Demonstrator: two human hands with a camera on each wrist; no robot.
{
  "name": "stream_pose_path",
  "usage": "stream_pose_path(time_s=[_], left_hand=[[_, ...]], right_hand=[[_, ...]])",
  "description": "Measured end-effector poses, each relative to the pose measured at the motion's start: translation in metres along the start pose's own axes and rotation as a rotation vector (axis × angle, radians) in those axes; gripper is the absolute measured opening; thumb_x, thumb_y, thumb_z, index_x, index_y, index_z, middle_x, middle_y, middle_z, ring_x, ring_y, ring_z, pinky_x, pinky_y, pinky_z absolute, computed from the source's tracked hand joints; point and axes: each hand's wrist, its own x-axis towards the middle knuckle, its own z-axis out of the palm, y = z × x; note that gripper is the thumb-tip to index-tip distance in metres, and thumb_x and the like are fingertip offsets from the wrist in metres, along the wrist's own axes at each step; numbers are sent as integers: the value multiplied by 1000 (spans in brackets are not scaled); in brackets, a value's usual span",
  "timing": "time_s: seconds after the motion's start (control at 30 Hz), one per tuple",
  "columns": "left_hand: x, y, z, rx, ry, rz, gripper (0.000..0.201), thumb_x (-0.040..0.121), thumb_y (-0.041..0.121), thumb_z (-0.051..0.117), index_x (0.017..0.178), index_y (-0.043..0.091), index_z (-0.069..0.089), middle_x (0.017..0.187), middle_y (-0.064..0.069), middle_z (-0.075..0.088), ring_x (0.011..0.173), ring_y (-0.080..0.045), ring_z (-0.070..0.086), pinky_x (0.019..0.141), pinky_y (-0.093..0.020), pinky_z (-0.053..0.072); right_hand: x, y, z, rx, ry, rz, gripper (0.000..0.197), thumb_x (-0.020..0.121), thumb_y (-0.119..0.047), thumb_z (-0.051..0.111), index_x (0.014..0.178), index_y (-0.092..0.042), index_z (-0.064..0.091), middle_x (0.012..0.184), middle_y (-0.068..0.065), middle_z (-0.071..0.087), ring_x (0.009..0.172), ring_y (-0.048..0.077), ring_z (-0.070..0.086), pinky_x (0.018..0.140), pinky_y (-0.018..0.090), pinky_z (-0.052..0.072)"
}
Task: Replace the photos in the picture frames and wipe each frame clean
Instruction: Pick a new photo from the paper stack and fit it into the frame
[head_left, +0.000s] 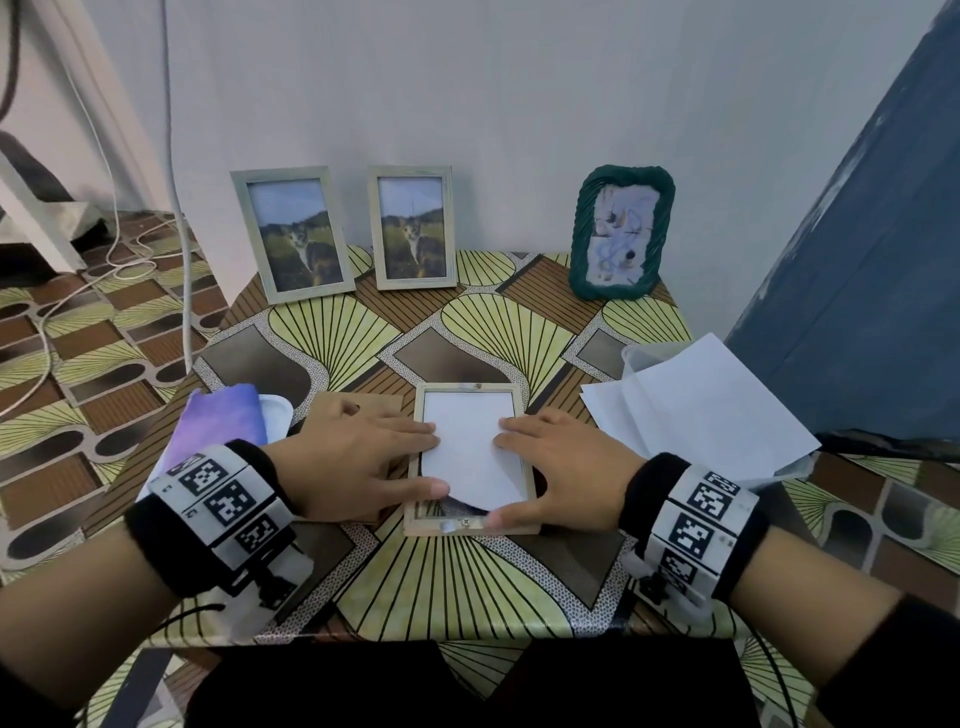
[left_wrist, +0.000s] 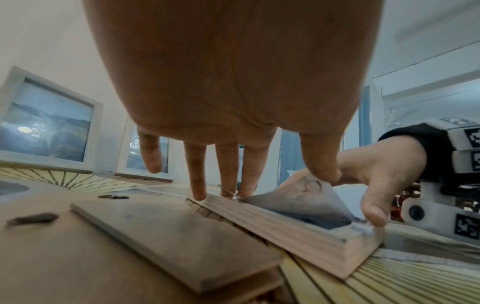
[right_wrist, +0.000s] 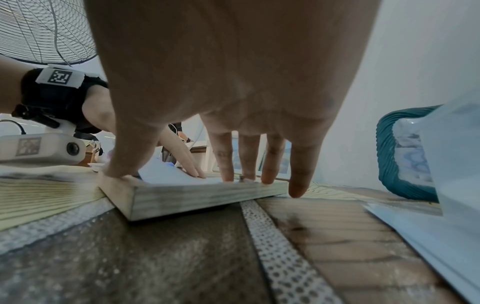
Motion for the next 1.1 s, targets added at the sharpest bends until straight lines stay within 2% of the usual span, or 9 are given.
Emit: stream_pose_path(time_s=[0.1, 0.27, 0.33, 0.47, 0.57, 0.67, 0.8, 0.93, 1.1], left_hand=[[0, 0, 1, -22, -19, -13, 95, 72, 90, 4, 148, 41, 32, 156, 25, 24, 145, 0, 10, 112, -41, 6], [-3, 3, 9, 56, -91, -23, 89, 82, 81, 33, 155, 36, 11, 162, 20, 4, 148, -3, 3, 118, -48, 6], [-3, 5, 12, 89, -65, -12, 88, 83, 81, 28, 155, 34, 8, 162, 19, 0, 148, -4, 2, 116, -49, 10], [-3, 8, 16, 161, -59, 18, 101, 72, 88, -5, 154, 31, 9, 163, 15, -3, 148, -11, 2, 112, -54, 19], [0, 9, 15, 202, -1, 19, 94, 77, 80, -8, 153, 31, 20, 163, 13, 9, 147, -14, 12, 108, -55, 24], [4, 8, 13, 287, 50, 38, 76, 88, 74, 14, 150, 32, 28, 161, 12, 20, 145, -15, 20, 105, -49, 25], [5, 7, 14, 283, 92, 22, 75, 85, 77, 25, 147, 35, 34, 158, 16, 27, 144, -13, 23, 102, -46, 21], [0, 8, 10, 103, 98, -20, 67, 88, 69, 39, 148, 39, 32, 157, 16, 27, 144, -9, 24, 108, -50, 21], [-20, -15, -1, -188, 298, -147, 51, 90, 52, 53, 138, 33, 50, 140, 9, 50, 125, -16, 50, 103, -43, 39]], right_hand=[[1, 1, 0, 28, 11, 7, 92, 77, -81, 48, 149, -24, 34, 159, -2, 26, 141, 23, 23, 117, 37, 21], [2, -2, 1, 23, 19, 15, 86, 76, -82, 48, 146, -34, 36, 157, -2, 29, 137, 26, 25, 114, 41, 26], [2, -4, -1, 9, 20, 22, 87, 73, -85, 46, 143, -34, 38, 154, -3, 31, 134, 24, 27, 112, 42, 30], [4, -9, -5, -29, 37, 40, 86, 74, -88, 28, 138, -32, 46, 148, -1, 40, 132, 22, 31, 108, 47, 34], [9, -14, -6, -136, 62, 23, 77, 81, -82, 28, 130, -28, 50, 139, 4, 46, 132, 24, 32, 108, 48, 32], [14, -16, -2, -168, 77, 8, 66, 85, -74, 41, 129, -26, 44, 136, 6, 43, 129, 26, 37, 108, 47, 30], [16, -13, 2, -178, 81, 25, 73, 84, -77, 38, 138, -28, 33, 142, 3, 36, 129, 24, 39, 104, 47, 35], [15, -11, 6, -182, 66, 26, 76, 85, -78, 32, 142, -27, 28, 149, 5, 29, 134, 24, 35, 100, 47, 40], [15, -10, 6, -185, 66, 9, 75, 86, -77, 31, 142, -27, 28, 150, 5, 29, 135, 25, 34, 100, 46, 42]])
